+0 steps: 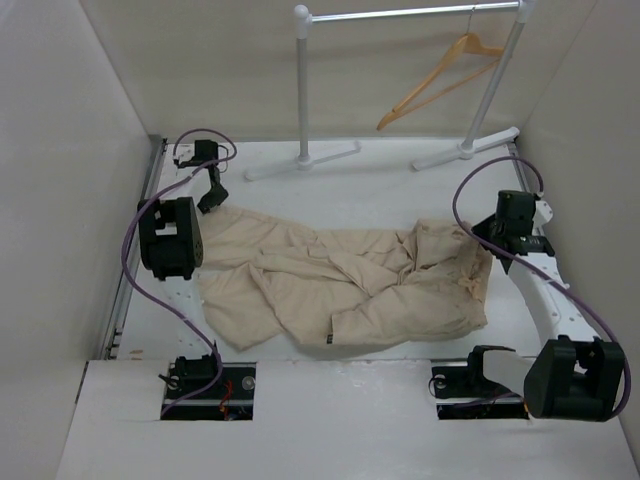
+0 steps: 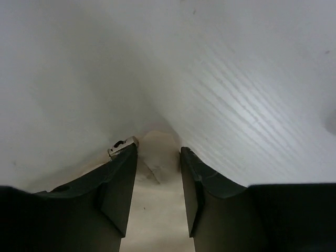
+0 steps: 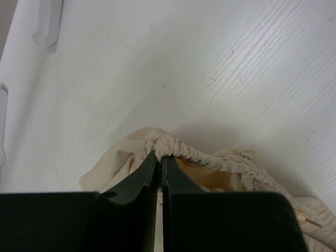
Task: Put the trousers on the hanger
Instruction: Flatten out the trousers at the center of the board.
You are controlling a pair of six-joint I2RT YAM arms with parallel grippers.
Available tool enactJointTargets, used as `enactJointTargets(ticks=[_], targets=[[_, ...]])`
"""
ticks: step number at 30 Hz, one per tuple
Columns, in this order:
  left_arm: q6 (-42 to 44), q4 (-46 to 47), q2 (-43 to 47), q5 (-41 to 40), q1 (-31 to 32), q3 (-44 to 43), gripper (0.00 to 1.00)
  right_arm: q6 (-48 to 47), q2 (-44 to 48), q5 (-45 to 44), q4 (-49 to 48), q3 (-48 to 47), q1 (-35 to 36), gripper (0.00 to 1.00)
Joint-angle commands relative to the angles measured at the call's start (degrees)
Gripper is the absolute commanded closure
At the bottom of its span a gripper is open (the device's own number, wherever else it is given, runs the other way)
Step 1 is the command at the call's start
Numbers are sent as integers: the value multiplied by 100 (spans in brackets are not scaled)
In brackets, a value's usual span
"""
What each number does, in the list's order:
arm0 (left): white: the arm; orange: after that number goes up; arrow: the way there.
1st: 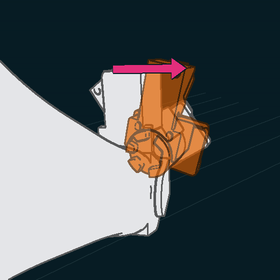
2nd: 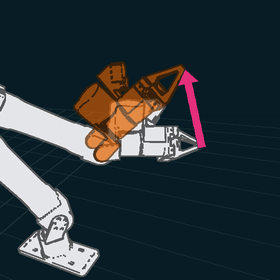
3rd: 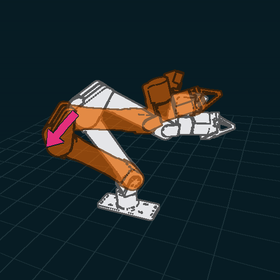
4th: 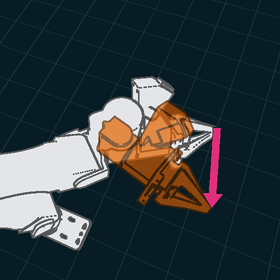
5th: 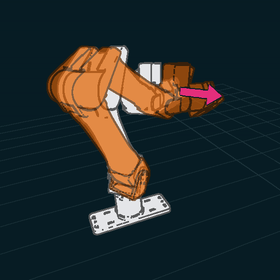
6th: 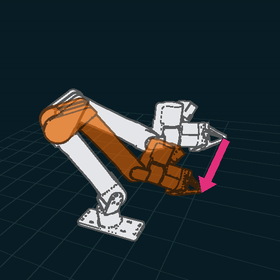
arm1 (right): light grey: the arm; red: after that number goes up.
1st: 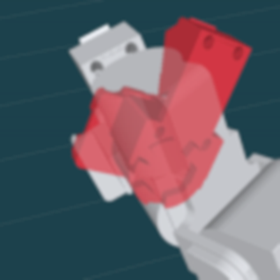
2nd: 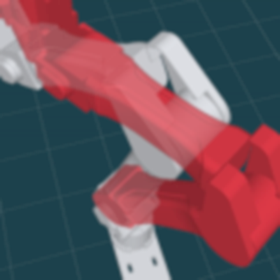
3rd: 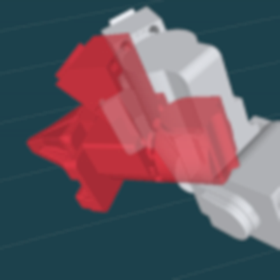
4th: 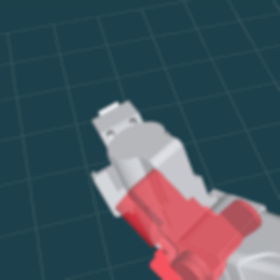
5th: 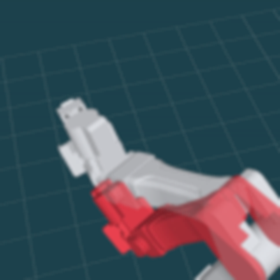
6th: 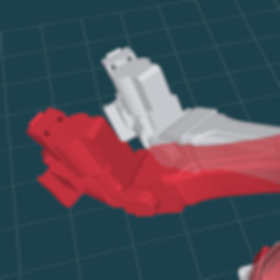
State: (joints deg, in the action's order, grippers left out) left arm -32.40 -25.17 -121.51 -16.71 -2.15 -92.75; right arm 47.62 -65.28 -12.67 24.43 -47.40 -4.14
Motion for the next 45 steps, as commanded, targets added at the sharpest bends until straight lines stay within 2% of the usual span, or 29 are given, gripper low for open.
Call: enactJointTargets(ticks=[1, 3, 5, 10, 19, 23, 26, 29, 32, 34, 36, 37, 38, 40, 42, 43, 44, 45], targets=[[94, -278, -83, -87, 26, -147, 73, 55, 138, 62, -543, -262, -126, 95], [59, -348, -75, -209, 26, -226, 91, 72, 182, 89, -710, -209, -310, 95], [-134, -348, 135, -542, -61, -226, 96, 81, 95, 115, -842, -191, -547, 95], [-494, -243, 690, -685, -562, -322, 99, 186, -511, 501, -1176, -323, -1242, 95], [-952, 204, 1261, -614, -852, -297, 98, 222, -1399, 476, -1484, -858, -1664, 95], [-1022, 557, 1262, -482, -862, -480, 97, 283, -1803, 388, -1660, -1174, -1787, 95], [-1014, 523, 790, -482, -844, -1067, 96, 345, -2321, 423, -1783, -1587, -1858, 95], [-1005, 574, 156, -289, -853, -1631, 93, 327, -3077, 476, -1705, -2307, -1840, 91], [-961, 618, -127, -132, -844, -1930, 78, 415, -3360, 405, -1669, -2616, -1805, 81], [-856, 811, -40, 35, -818, -1940, 61, 503, -3369, 449, -1599, -2774, -1762, 60], [-847, 890, 310, 229, -765, -1687, 43, 495, -3054, 397, -1380, -2819, -1621, 34], [-873, 917, 591, 299, -730, -1398, 37, 460, -2826, 370, -1283, -2793, -1516, 25], [-890, 917, 924, 317, -660, -1021, 35, 459, -2554, 370, -1187, -2688, -1367, 19], [-882, 917, 1750, 309, -467, 50, 34, 442, -1887, 353, -1081, -2285, -1025, 15], [-917, 856, 2725, 204, -274, 1358, 37, 476, -1123, 283, -1133, -1627, -542, 18], [-995, 795, 3208, 107, -186, 2009, 39, 485, -762, 230, -1150, -1284, -218, 25], [-1100, 707, 3700, 46, -106, 2624, 40, 520, -437, 177, -1151, -976, 108, 38], [-1154, 611, 4062, 19, -53, 3048, 42, 590, -198, 168, -1142, -712, 459, 56]])
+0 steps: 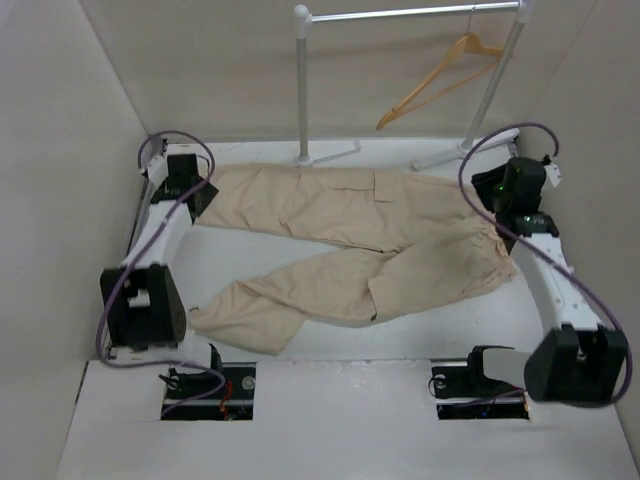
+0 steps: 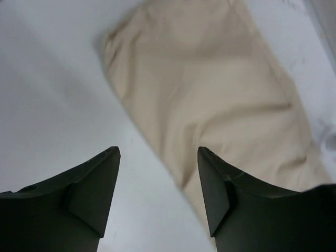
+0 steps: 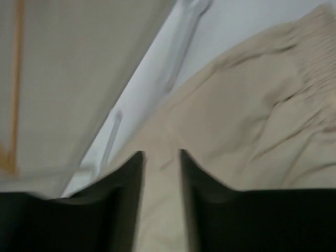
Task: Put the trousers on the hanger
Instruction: Flatten out the trousers at the center of the board.
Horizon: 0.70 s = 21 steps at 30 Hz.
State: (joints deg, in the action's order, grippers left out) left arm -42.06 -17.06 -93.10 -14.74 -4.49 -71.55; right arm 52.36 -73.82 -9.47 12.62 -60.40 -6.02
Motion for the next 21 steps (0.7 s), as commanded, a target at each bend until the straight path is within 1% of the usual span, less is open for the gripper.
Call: enactJointTargets(ticks=[1, 2, 3, 4, 5, 7, 9, 11, 14, 18, 21], targets=[[-249, -349, 1676, -204, 251, 1437, 44, 117, 867, -142, 73, 791, 1016, 71], [-293, -586, 2064, -204, 312, 1842, 46, 117, 1017, -142, 117, 924, 1254, 78], [-346, -910, 2390, -196, 339, 2142, 46, 169, 1210, -108, 196, 1099, 1553, 81], [-425, -1261, 2645, -187, 365, 2380, 46, 204, 1421, -72, 249, 1240, 1851, 82], [-547, -1630, 2891, -169, 322, 2583, 46, 161, 1641, -46, 293, 1381, 2211, 81], [-890, -2141, 3323, -82, 191, 2952, 43, 126, 1957, -28, 433, 1583, 2626, 77], [-1092, -2476, 3613, 111, -90, 3190, 41, 73, 2327, 16, 627, 1794, 2986, 72], [-1251, -2766, 3763, 261, -363, 3305, 41, 11, 2626, 112, 802, 1996, 3373, 69], [-1444, -3311, 3738, 209, -688, 3367, 41, -41, 2952, 261, 1031, 2225, 3760, 63], [-1577, -3146, 3808, 313, -961, 3744, 41, -33, 3207, 323, 1040, 2471, 4113, 59], [-1629, -2804, 3528, 498, -1049, 4016, 42, -85, 3243, 411, 1040, 2472, 4201, 58]])
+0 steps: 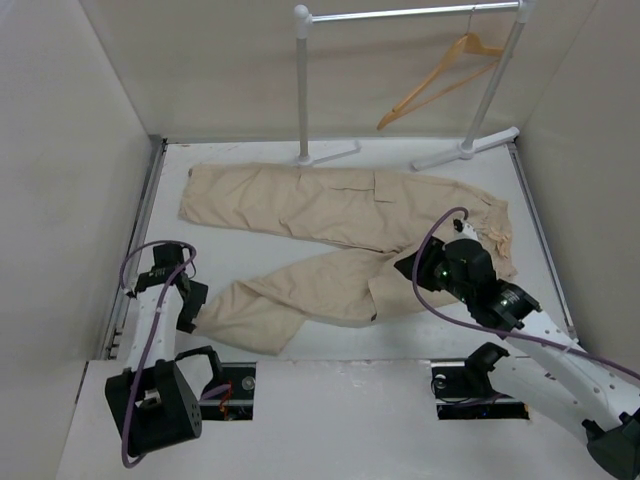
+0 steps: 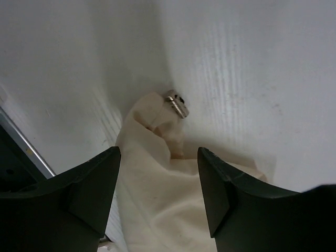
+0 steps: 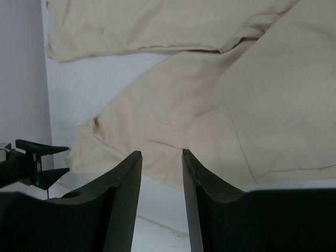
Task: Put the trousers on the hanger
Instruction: Flatten out the trousers at the center of the board.
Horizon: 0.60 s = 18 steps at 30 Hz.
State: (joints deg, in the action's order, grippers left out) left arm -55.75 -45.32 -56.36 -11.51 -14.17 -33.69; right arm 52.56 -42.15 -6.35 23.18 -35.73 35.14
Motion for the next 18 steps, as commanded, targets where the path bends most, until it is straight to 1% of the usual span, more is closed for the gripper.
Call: enactJointTargets(ticks=[1, 3, 4, 6, 7, 8, 10, 12, 16, 18], targets=[[-287, 180, -269, 262, -81, 301, 43, -157, 93, 125, -15, -13, 85, 57], [-323, 426, -445, 359, -55, 398, 46, -228, 119, 169, -15, -22, 85, 56], [-340, 541, -490, 360, -55, 416, 51, -237, 137, 178, -24, -22, 85, 55], [-340, 726, -499, 386, -46, 425, 72, -246, 163, 178, -6, -22, 85, 55], [-340, 770, -455, 438, -37, 303, 85, -246, 181, 178, 2, -5, 85, 54], [-340, 762, -412, 491, -3, 163, 89, -246, 207, 169, -6, 30, 85, 54], [-349, 709, -201, 509, 207, -398, 93, -246, 234, 152, -15, 118, 85, 52], [-393, 578, -42, 387, 532, -1258, 95, -263, 277, 160, -33, 232, -46, 51], [-297, -238, -200, -490, 1428, -3236, 95, -316, 339, 187, -33, 329, -362, 47], [-253, -520, -139, -956, 1876, -3800, 95, -360, 357, 187, -33, 356, -485, 47]])
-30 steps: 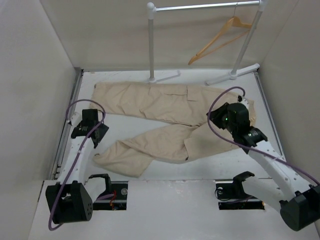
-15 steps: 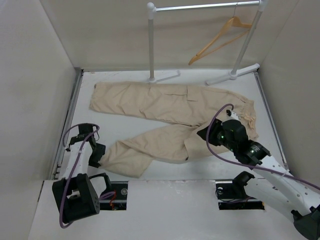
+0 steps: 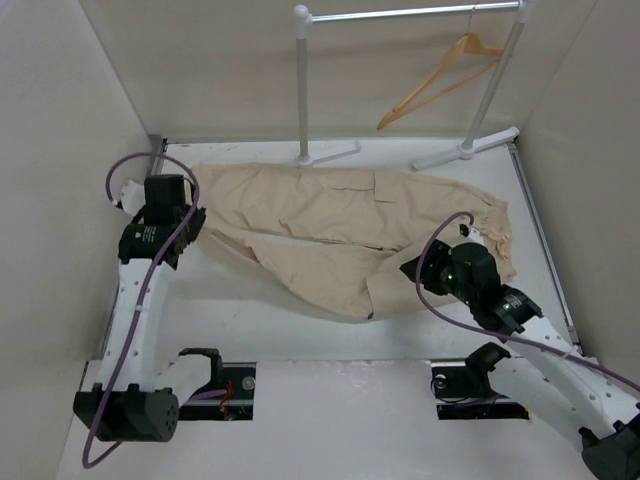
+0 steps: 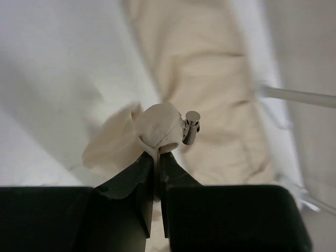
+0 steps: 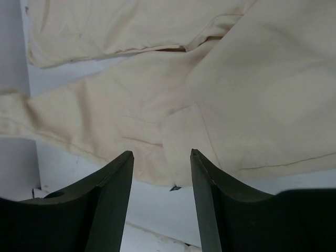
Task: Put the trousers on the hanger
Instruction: Flatten out the trousers at the center of the board.
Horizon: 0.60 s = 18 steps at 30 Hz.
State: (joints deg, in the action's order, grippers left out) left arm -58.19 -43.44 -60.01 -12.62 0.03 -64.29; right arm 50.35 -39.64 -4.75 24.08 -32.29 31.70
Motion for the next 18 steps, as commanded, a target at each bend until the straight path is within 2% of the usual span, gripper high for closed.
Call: enactJointTargets(ticks=[1, 3, 6, 9, 13, 15, 18], targets=[[-8, -823, 296, -1082, 649, -882, 94, -165, 105, 36, -122, 21, -186, 46], [1, -1025, 524, -1522, 914, -901, 93, -174, 105, 80, -131, 30, -274, 46], [-139, -1175, 1147, -1893, 881, -17, 88, -201, 62, 167, -175, 48, -362, 46], [-289, -975, 1719, -1762, 40, 1344, 73, -262, 35, 255, -175, 65, -389, 45], [-246, -202, 1897, -902, -1849, 2613, 53, -350, 105, 352, -61, 92, -433, 42], [-44, 228, 1757, -227, -2623, 2816, 51, -437, 140, 396, 0, 74, -459, 42], [36, 336, 1651, -82, -2751, 2651, 51, -517, 175, 405, 88, 48, -512, 42]])
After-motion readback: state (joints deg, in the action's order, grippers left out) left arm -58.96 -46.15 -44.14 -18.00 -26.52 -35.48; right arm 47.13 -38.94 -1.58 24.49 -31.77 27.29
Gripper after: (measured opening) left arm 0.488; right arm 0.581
